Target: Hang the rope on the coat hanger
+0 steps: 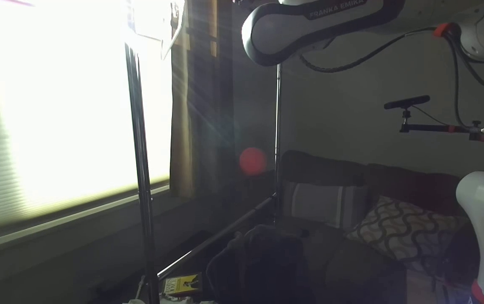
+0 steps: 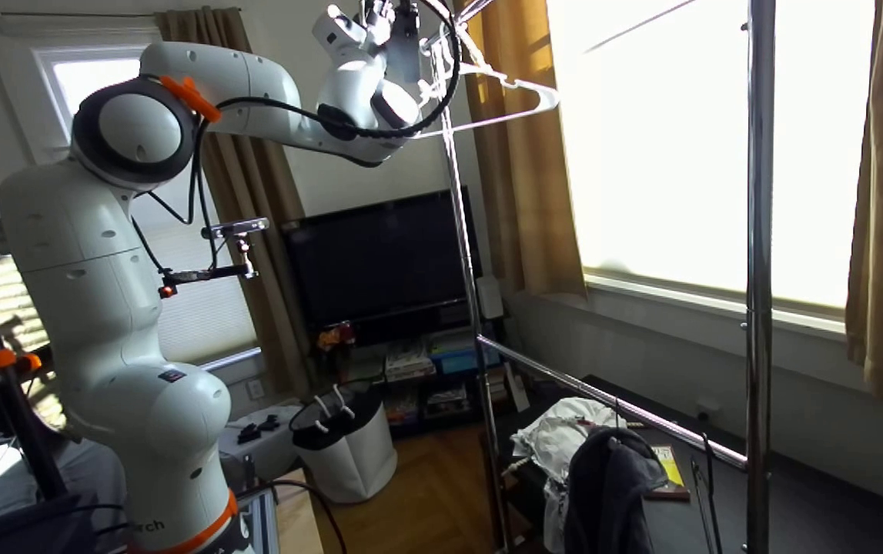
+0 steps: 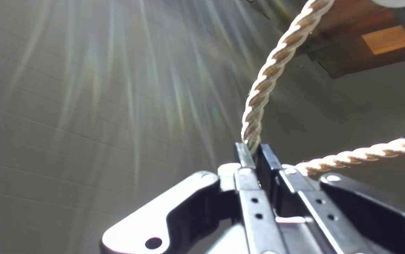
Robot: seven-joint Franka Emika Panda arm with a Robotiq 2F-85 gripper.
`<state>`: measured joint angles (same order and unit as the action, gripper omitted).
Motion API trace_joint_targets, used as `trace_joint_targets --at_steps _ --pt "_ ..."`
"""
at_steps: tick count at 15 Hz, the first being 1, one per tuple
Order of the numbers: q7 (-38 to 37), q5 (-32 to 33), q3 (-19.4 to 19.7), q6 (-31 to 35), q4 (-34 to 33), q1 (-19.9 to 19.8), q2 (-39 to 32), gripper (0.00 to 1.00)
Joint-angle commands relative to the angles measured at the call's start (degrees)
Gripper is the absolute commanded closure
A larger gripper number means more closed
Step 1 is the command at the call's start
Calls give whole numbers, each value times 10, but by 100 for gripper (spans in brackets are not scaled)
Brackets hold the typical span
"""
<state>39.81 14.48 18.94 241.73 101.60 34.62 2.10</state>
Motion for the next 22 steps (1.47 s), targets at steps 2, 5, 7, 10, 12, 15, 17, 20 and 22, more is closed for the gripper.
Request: trace_joint_targets --at_steps 2,5,7,10,12,15,17,20,22 --pt "-75 17 -128 -1 55 -162 27 97" --pt "-100 30 -163 0 79 -223 38 97" --pt "-112 51 -175 -2 106 -251 48 97" --pt "-136 87 -186 -21 133 -280 60 97" --pt "-157 113 -191 -31 145 -291 62 97" --pt "-188 153 -195 -48 159 -303 64 97" --pt "-207 185 -193 -79 172 -310 70 97" --pt "-268 260 -182 -133 186 -322 79 97" --pt "-334 337 -159 -162 191 -322 85 97"
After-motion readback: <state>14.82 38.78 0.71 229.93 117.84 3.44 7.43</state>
